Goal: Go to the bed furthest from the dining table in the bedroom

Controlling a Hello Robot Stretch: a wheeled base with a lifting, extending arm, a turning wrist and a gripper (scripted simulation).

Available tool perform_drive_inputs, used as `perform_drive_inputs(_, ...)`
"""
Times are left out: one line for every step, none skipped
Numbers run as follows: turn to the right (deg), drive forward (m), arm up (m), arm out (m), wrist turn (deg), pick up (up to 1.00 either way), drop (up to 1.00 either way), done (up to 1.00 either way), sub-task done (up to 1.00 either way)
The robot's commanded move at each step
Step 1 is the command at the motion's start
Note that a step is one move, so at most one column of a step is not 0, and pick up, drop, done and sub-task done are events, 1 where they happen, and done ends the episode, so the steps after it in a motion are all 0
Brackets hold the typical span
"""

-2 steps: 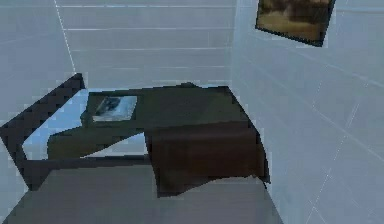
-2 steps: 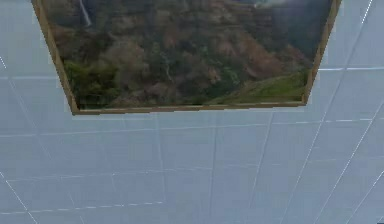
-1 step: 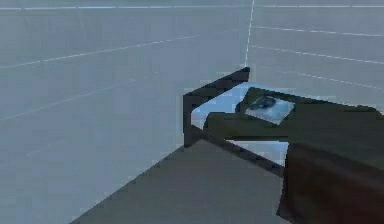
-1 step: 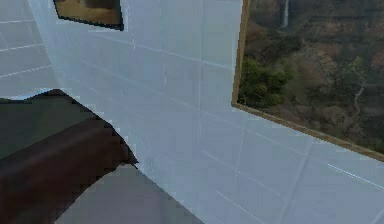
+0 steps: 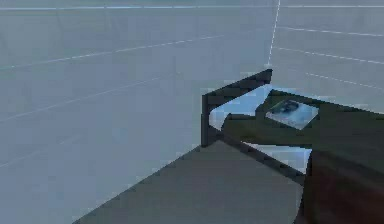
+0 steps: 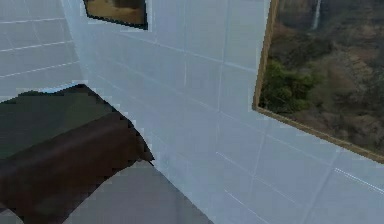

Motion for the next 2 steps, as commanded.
perform_drive_inputs(0.0, 1.00, 0.00, 0.00, 0.0, 0.00, 0.00, 0.00, 0.00)
perform_drive_inputs(-12.0, 0.00, 0.00, 0.00, 0.0, 0.00, 0.00, 0.00, 0.00)
